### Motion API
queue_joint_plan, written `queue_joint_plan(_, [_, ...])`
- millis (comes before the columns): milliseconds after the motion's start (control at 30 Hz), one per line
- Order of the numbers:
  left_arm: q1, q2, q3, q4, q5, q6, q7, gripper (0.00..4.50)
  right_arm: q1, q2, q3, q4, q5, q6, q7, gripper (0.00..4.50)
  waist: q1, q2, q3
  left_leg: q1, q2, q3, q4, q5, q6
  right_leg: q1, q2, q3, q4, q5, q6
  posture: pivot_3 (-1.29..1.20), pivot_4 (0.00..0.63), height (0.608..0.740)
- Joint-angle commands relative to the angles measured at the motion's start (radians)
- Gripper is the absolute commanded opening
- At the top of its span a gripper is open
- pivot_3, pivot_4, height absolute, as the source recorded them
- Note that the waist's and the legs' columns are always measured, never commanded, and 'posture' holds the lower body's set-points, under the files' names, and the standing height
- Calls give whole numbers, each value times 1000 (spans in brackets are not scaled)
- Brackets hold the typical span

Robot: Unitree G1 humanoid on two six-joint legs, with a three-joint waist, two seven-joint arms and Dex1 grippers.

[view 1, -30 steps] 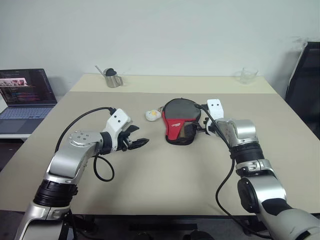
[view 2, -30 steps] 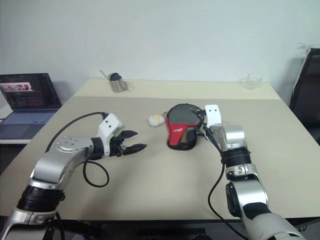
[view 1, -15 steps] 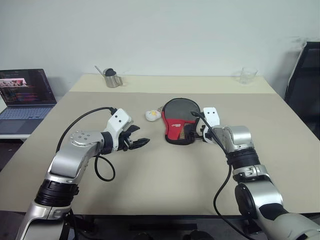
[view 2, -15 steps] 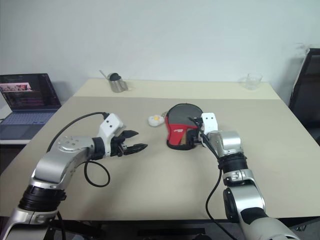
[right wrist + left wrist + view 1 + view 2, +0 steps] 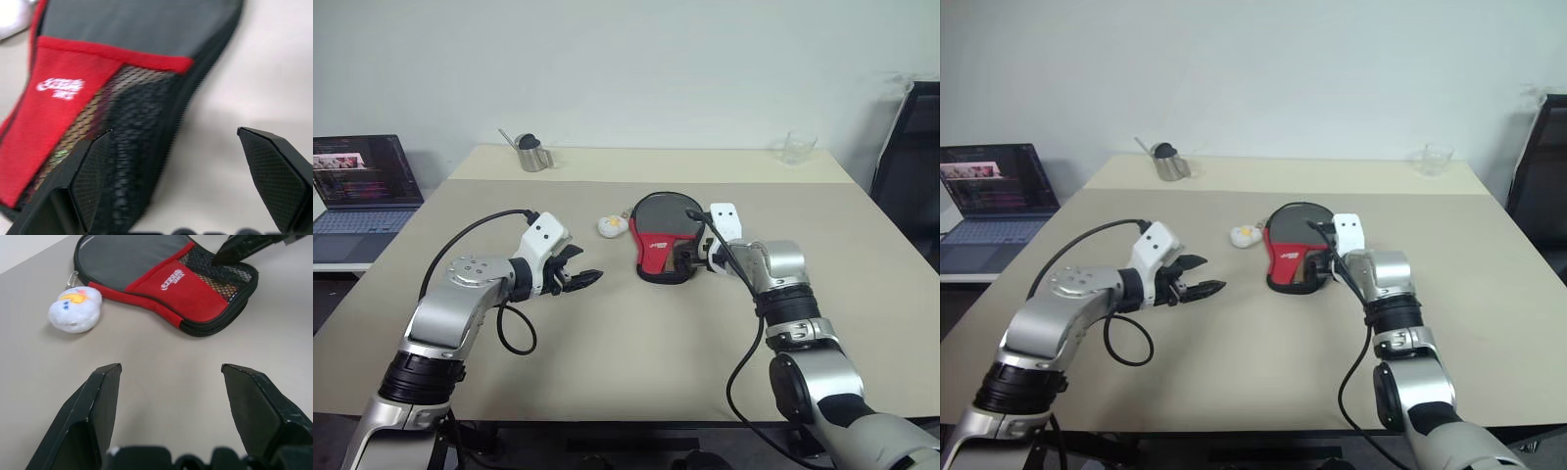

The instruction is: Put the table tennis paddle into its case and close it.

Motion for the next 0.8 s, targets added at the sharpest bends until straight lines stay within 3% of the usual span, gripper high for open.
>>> queue_joint_plan(33, [-16, 8, 20, -14, 3, -6, 9, 3549, -7, 9, -2, -27, 11, 0, -4, 4500, 0, 0, 0, 0, 0, 0, 0, 0, 0, 0, 0, 0, 0, 0, 0, 0, 150, 740])
queue_joint_plan(800, [-8, 5, 14, -11, 21, -6, 35, 3549, 12, 44, -8, -11, 5, 4, -18, 4500, -1, 0, 0, 0, 0, 0, 0, 0, 0, 0, 0, 0, 0, 0, 0, 0, 150, 740])
